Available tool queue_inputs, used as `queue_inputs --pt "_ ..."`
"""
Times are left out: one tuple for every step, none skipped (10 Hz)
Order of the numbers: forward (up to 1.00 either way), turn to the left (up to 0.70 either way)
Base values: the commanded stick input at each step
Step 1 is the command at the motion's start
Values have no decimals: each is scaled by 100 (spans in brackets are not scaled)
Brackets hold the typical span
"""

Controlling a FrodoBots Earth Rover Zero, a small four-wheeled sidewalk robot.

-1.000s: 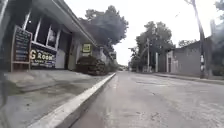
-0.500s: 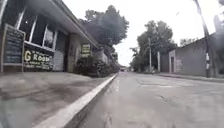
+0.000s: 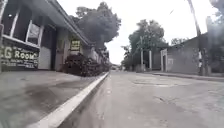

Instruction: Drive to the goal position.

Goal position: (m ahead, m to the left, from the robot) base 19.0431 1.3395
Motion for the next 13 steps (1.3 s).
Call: queue_inputs --pt "70 -34" --pt "70 -34" --pt "70 -5" --pt "70 0" --pt "70 0" --pt "70 0" --pt "70 0" --pt "70 0" --pt "70 0" --pt "70 0" --pt "70 0" --pt "70 0" --pt "70 0"
